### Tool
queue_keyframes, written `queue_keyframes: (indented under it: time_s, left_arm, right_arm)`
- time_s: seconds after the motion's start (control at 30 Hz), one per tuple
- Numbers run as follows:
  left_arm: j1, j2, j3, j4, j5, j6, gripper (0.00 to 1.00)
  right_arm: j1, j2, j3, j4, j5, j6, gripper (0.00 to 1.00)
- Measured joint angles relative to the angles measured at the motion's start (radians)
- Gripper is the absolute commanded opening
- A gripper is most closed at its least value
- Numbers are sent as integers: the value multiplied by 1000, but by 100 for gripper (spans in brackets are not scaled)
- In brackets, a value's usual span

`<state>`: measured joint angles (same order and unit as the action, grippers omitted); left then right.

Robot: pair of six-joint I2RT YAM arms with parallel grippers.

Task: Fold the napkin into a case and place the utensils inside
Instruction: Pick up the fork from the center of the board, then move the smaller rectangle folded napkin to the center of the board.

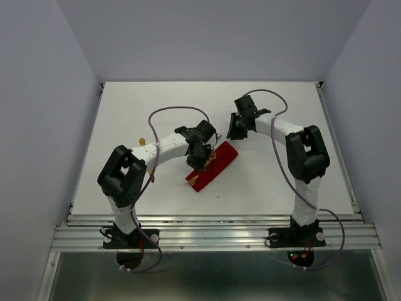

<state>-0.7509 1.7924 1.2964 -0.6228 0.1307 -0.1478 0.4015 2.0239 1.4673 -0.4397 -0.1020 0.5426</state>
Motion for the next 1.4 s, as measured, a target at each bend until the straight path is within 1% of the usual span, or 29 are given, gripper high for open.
queue_keyframes:
  time_s: [0.23,0.47,0.77,1.07,1.27,1.4]
  left_arm:
    - [0,-74,-55,1,-7,-24,0]
    - [0,-77,-67,-3,-35,-25,0]
    - [-1,-75,-71,-4,-50,-16,0]
    - [-41,-37,-71,-2,-61,-2,0]
    - [-48,19,-71,6,-74,10,0]
    - [-48,27,-70,7,-85,17,0]
  right_arm:
    - [0,-13,5,4,54,-3,35]
    - [0,-73,5,2,113,-9,35]
    - [0,-73,3,-6,147,-9,34]
    - [0,-30,3,-13,139,-12,31]
    - [0,-4,-11,-24,91,-16,30]
    - [0,-4,-26,-24,66,-16,30]
